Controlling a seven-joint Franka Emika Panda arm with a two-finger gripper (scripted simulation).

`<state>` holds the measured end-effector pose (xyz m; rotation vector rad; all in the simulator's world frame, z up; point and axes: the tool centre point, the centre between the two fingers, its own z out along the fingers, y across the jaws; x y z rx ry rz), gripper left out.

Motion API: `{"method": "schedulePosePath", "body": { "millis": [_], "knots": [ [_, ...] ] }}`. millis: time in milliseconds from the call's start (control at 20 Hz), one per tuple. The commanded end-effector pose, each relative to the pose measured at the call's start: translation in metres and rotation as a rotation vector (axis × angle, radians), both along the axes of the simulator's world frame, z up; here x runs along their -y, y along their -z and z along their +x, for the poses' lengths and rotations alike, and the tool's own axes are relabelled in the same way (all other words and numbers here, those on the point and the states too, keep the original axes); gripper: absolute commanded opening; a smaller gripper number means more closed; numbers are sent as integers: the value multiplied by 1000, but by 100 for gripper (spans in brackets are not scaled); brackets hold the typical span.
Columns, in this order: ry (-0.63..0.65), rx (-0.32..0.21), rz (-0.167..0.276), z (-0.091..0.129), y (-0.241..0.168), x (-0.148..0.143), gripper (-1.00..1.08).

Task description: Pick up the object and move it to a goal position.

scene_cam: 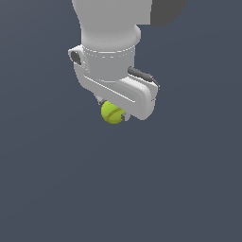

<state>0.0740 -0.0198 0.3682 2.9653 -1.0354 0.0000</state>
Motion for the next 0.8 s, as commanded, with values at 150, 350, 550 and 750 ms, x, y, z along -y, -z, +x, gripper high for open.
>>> {"method": "schedulePosePath", "body": {
  "millis": [150, 350, 550, 750],
  "knots": [
    [-1, 0, 0, 2, -38, -1, -100],
    [-1, 0, 0, 3, -54, -1, -100],
    [-1, 0, 0, 5, -63, -1, -100],
    [-1, 0, 0, 5, -68, -1, -100]
  ]
}}
